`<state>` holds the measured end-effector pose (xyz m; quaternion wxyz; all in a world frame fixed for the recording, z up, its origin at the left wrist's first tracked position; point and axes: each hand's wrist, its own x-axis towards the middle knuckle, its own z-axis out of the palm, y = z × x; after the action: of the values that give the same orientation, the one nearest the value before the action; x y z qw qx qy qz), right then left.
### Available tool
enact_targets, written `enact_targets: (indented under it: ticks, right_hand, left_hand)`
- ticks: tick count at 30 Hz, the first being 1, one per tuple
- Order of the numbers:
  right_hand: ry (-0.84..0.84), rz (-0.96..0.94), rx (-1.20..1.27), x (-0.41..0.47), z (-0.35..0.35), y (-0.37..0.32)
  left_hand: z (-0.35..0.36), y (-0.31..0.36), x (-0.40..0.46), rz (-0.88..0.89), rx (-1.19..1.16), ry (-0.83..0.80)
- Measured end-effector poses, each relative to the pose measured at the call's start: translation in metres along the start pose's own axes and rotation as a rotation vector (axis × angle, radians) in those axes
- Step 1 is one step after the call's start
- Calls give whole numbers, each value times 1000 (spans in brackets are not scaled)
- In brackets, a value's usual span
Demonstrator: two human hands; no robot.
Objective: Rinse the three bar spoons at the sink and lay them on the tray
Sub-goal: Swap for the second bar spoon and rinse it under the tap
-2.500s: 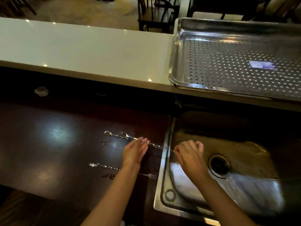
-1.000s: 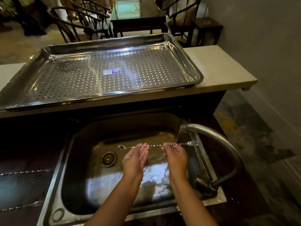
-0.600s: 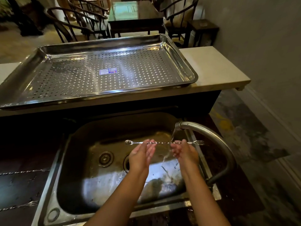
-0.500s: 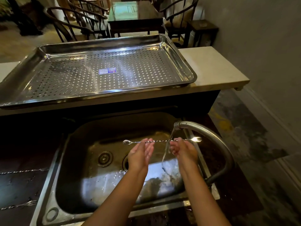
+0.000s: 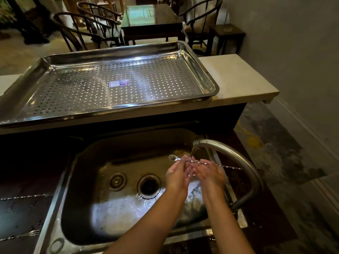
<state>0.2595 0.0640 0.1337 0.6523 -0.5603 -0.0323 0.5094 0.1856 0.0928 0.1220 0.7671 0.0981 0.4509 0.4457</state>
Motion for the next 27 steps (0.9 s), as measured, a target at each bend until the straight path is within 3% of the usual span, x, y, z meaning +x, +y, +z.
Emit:
enact_targets:
  ticks: [3, 11, 19, 24, 27]
  right_hand:
    - [62, -31, 4, 2, -8, -3]
    - [17, -267, -122, -4, -13, -11]
    - [54, -373, -215, -16, -11, -13]
    - [91, -383, -203, -15, -12, -15]
    - [90, -393, -208, -15, -12, -12]
  left_hand:
    - [3, -8, 3, -24, -24, -23]
    - [5, -21, 5, -97, -89, 9]
    - [2, -18, 10, -143, -111, 56]
    - [0, -12, 7, -106, 39, -25]
    - [1, -9, 9, -85, 46, 25]
